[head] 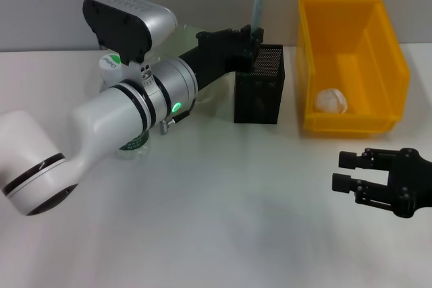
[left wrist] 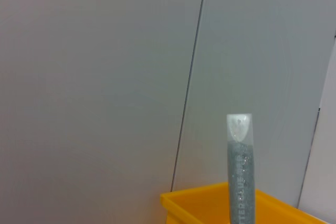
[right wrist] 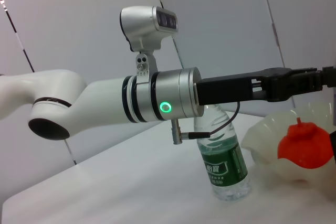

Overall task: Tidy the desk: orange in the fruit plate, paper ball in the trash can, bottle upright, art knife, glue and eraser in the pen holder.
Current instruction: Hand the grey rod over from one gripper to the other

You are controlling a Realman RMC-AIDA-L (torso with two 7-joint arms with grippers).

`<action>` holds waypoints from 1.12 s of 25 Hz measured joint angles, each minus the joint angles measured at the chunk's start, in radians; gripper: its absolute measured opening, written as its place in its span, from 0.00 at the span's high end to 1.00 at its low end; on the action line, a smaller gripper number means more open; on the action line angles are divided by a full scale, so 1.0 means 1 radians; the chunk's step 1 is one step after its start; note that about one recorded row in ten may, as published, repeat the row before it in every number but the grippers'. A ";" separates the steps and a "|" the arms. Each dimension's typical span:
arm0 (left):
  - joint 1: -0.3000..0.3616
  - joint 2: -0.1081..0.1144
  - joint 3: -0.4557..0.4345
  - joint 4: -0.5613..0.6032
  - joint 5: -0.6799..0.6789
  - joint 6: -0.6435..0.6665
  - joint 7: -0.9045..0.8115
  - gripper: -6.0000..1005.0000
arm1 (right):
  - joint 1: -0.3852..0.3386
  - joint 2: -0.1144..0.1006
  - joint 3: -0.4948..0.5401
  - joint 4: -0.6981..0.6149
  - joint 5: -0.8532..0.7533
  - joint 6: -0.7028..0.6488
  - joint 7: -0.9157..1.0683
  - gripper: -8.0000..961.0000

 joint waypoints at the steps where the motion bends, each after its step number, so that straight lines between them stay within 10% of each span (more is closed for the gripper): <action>1: 0.001 0.000 0.000 -0.001 0.000 0.000 0.000 0.83 | 0.001 0.000 0.000 0.004 0.000 0.000 0.000 0.47; 16: 0.168 0.022 -0.014 0.062 0.091 0.276 -0.037 0.82 | 0.026 -0.005 0.006 0.005 0.000 0.000 0.004 0.47; 20: 0.340 0.083 -0.217 0.163 0.529 0.550 -0.318 0.82 | 0.054 -0.004 0.002 0.009 0.000 -0.004 0.006 0.47; 28: 0.422 0.108 -0.521 0.149 0.934 0.888 -0.457 0.82 | 0.113 -0.005 0.000 0.007 0.000 -0.047 0.033 0.47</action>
